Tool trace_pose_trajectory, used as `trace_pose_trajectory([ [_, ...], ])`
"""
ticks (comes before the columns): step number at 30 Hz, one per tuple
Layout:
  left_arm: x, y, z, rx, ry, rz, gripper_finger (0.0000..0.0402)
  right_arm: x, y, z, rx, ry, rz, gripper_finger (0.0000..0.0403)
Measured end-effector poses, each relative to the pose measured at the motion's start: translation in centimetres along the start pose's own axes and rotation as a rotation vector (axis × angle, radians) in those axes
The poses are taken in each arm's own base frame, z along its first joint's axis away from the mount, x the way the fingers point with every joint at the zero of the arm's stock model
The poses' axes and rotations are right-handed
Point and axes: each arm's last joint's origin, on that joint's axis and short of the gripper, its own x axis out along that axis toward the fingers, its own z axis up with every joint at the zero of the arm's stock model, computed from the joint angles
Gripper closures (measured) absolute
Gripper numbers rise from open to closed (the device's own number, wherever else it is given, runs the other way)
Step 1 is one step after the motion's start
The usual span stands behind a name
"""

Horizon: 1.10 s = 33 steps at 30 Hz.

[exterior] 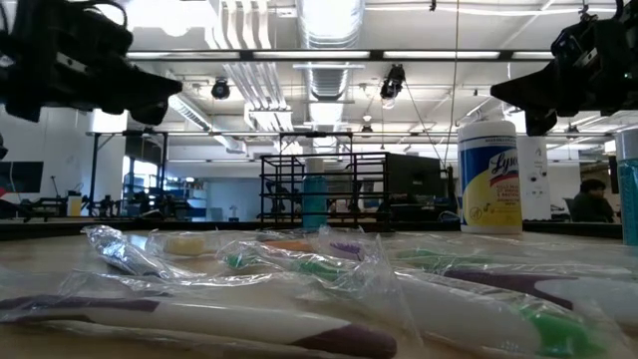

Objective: Pick & Place toothbrushing station
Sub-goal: Put the blue mouthwash into the black mesh organizer

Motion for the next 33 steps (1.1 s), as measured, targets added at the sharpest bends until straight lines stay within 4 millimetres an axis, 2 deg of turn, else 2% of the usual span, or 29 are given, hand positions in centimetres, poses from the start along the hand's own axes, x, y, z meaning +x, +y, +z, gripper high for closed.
trace_pose_trajectory([
  [5,-0.8,-0.3,-0.6,-0.059,-0.022,0.007,0.04,0.0,0.0,0.1,0.0,-0.014,0.009,0.0394],
  [15,-2.6,-1.0,-0.2,0.022,-0.078,0.012,0.0401,0.0,0.2,0.1,0.051,-0.001,0.074,0.0394],
  [24,-2.8,-1.0,-0.7,-0.001,-0.042,0.058,0.0389,0.0,0.3,0.4,0.098,-0.031,0.098,0.0394],
  [28,-2.7,-0.9,-0.9,-0.013,-0.017,0.109,0.0381,-0.2,0.9,2.5,0.141,-0.037,0.172,0.0394],
  [33,-2.7,-0.8,-0.9,-0.051,-0.015,0.116,0.0382,0.2,1.8,6.7,0.162,0.182,0.149,0.0394],
])
